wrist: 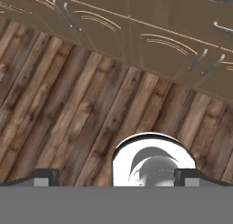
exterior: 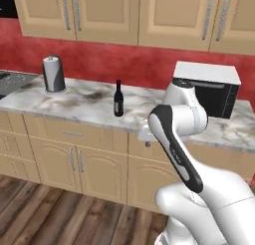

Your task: There is a wine glass and glass cup on the dining counter. Place the wine bottle next to the wine glass and the juice bottle next to the glass cup.

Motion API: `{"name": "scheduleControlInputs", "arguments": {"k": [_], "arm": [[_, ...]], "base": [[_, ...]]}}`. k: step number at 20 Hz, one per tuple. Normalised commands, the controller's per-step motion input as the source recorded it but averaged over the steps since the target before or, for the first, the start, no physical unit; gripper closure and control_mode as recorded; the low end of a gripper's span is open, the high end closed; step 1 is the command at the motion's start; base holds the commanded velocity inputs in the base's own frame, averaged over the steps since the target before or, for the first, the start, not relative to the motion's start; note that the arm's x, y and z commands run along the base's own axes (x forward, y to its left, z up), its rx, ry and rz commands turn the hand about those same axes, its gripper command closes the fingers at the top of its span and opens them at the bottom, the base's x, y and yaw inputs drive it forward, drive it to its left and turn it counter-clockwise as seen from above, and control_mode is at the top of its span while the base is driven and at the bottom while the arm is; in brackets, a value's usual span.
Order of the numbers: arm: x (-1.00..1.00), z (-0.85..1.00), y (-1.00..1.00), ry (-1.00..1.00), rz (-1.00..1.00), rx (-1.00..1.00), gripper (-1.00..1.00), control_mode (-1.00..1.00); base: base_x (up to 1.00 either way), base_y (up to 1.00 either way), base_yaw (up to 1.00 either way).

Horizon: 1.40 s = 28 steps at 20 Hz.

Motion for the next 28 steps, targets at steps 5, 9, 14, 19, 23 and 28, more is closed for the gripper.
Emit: {"name": "scheduleControlInputs", "arguments": {"k": [5,9,14,19,23,28], "arm": [[0.00,0.00,0.00,0.00,0.00,0.00,-1.00,1.00],[0.00,0.00,0.00,0.00,0.00,0.00,-1.00,1.00],[0.00,0.00,0.00,0.00,0.00,0.00,-1.00,1.00],[0.00,0.00,0.00,0.00,0.00,0.00,-1.00,1.00],[0.00,0.00,0.00,0.00,0.00,0.00,-1.00,1.00],[0.00,0.00,0.00,0.00,0.00,0.00,-1.00,1.00]], "base": [[0.75,0.47,-0.13],[0.73,0.48,-0.16],[0.72,0.48,-0.16],[0.69,0.46,-0.14],[0.65,0.45,-0.16],[0.59,0.19,-0.16]]}}
